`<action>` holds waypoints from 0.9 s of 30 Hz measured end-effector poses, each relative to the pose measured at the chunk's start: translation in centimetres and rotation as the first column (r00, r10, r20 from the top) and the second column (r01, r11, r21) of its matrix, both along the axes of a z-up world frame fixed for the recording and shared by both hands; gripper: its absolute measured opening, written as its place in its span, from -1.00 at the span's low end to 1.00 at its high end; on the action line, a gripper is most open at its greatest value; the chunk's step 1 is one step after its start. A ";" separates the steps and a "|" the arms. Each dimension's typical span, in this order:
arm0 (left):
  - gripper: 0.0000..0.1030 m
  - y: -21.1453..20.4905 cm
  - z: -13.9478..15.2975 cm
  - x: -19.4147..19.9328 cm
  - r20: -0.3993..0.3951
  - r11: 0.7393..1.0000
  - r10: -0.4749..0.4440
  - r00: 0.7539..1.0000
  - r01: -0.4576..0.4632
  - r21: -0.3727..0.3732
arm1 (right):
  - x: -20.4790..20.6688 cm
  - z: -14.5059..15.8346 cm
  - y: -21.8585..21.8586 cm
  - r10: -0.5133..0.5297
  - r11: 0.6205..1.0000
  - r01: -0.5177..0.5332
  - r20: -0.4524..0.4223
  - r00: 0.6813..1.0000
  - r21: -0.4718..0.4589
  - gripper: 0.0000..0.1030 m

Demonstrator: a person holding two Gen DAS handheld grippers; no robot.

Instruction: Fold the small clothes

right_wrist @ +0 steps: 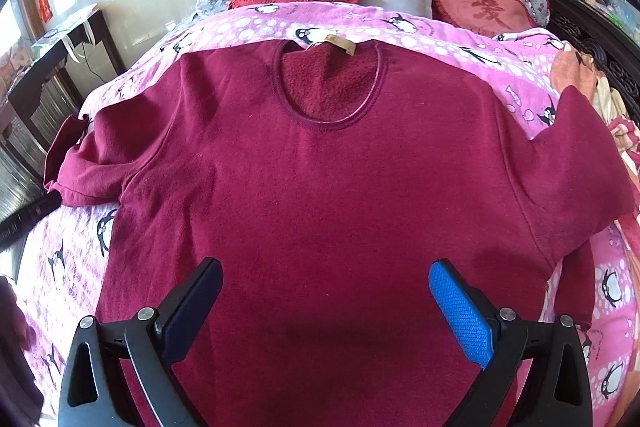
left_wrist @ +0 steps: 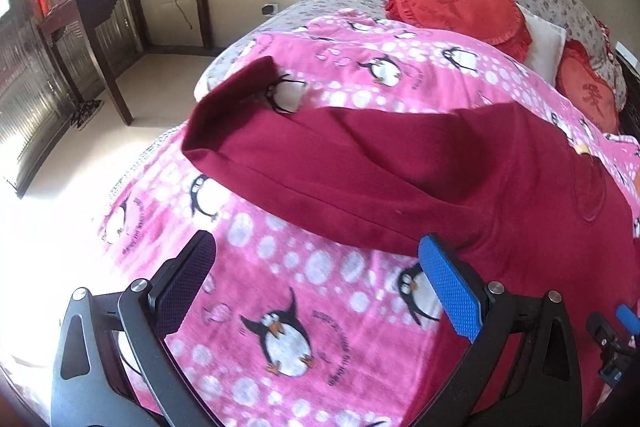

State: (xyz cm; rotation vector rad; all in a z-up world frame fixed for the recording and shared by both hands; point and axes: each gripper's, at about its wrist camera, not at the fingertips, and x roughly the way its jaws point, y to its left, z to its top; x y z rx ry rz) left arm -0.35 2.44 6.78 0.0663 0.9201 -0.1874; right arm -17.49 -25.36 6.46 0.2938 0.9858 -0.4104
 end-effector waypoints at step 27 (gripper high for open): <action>-0.80 7.0 -3.3 15.3 -0.068 0.989 0.147 0.987 -0.146 0.012 | 2.4 -3.2 0.2 0.056 0.997 -0.051 -0.071 0.996 0.062 0.99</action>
